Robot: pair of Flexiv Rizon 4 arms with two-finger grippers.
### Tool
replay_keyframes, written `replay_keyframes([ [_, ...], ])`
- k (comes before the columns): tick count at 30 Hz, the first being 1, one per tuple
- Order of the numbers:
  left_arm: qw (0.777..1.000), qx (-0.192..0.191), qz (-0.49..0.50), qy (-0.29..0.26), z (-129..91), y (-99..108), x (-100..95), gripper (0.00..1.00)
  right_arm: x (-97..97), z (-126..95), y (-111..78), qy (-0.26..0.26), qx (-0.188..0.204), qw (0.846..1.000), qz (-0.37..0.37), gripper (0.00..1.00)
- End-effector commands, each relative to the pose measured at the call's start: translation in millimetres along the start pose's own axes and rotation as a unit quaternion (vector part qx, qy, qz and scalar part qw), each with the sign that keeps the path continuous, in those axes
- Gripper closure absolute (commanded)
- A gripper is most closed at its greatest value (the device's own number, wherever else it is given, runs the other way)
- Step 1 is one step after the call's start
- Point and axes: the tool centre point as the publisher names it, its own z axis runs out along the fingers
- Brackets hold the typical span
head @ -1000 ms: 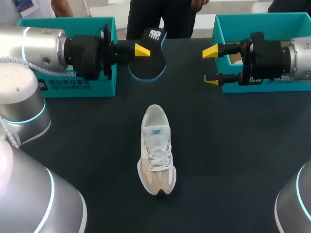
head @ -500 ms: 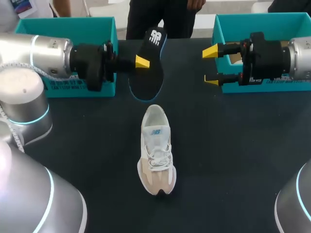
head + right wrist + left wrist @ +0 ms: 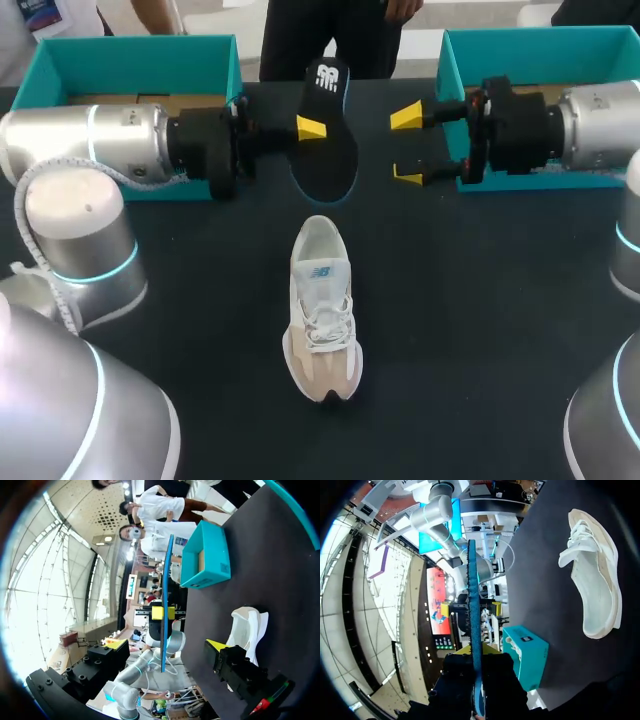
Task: Take the shoe out of the shoebox, open the shoe tongue, remove and reinsert the insole, then place the shoe into the shoebox
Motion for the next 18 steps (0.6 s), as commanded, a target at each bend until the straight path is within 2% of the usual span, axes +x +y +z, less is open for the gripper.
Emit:
replay_keyframes([
  [1, 1.0, -0.007, 0.005, -0.006, 17.7, 1.6, 2.4, 1.0, -3.8, 14.1, 10.2, 0.005, 0.006, 1.0, 0.0, 0.0],
  [5, 1.0, -0.005, 0.016, 0.0, 26.7, -1.1, 1.1, 1.0, -2.8, 18.6, 13.0, 0.007, 0.012, 1.0, -0.002, 0.02],
  [6, 1.0, -0.006, 0.016, -0.002, 29.8, 0.7, 2.3, 1.0, -4.0, 19.6, 13.2, 0.008, 0.015, 1.0, -0.002, 0.15],
  [7, 1.0, -0.007, 0.014, -0.004, 32.1, 1.3, 2.0, 1.0, -4.4, 20.5, 13.2, 0.008, 0.016, 1.0, -0.003, 0.31],
  [9, 1.0, -0.007, 0.016, -0.005, 36.8, 1.8, 2.0, 1.0, -4.1, 23.1, 13.4, 0.009, 0.02, 1.0, -0.002, 0.51],
  [15, 1.0, -0.002, 0.018, -0.005, 45.2, 3.9, 3.5, 1.0, -5.6, 26.6, 12.4, 0.013, 0.026, 1.0, -0.001, 0.6],
  [18, 1.0, -0.004, 0.019, -0.006, 47.1, 9.3, 5.5, 1.0, -4.7, 27.4, 12.2, 0.015, 0.027, 1.0, -0.002, 0.62],
])
